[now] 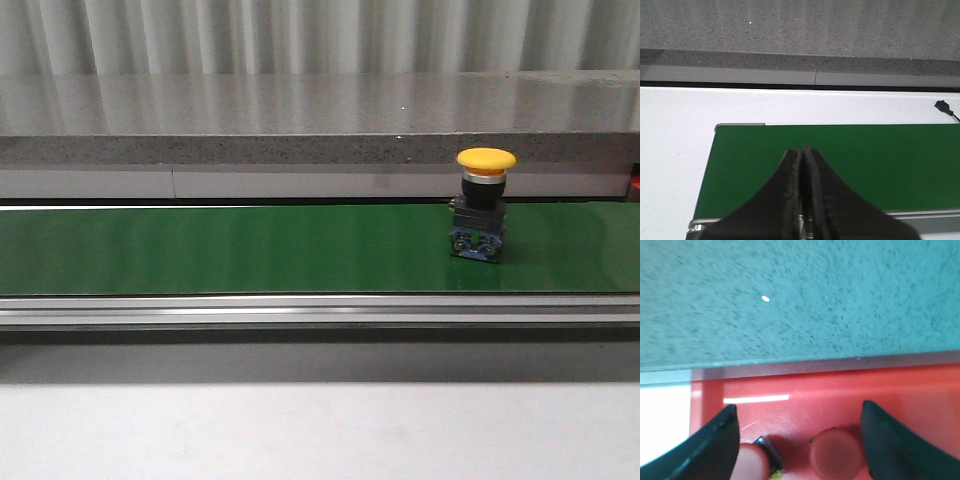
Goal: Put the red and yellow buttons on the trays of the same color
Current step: 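Move the right gripper back over the belt end above the yellow button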
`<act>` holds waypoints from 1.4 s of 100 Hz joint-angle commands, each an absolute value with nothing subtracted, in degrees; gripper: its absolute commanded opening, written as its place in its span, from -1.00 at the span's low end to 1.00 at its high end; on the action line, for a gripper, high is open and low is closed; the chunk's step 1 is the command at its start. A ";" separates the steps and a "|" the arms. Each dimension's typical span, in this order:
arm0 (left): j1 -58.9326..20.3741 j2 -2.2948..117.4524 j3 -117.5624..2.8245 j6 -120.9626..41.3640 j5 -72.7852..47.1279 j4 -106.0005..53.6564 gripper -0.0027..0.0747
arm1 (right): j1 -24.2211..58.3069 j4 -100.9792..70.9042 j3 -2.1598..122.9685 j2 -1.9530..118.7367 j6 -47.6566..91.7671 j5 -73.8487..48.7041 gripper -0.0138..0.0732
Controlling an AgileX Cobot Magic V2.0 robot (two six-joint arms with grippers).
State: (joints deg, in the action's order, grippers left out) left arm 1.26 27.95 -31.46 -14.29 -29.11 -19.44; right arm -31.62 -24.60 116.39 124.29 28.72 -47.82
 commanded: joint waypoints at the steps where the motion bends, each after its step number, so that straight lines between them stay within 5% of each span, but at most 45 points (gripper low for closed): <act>1: 0.81 28.11 -33.00 -14.49 -24.88 -20.81 -0.98 | -31.95 -25.27 119.03 117.75 28.82 -48.20 0.50; 42: 0.81 28.11 -33.00 -14.49 -24.88 -20.81 -0.98 | -29.86 -27.63 114.37 103.82 29.30 -52.23 0.49; 92: 0.81 28.11 -33.00 -14.49 -24.88 -20.81 -0.98 | -26.40 -30.67 80.26 77.64 34.98 -51.39 0.49; 140: 0.81 28.11 -33.00 -14.49 -24.88 -20.81 -0.98 | -16.42 -30.88 60.98 71.98 34.98 -50.25 0.49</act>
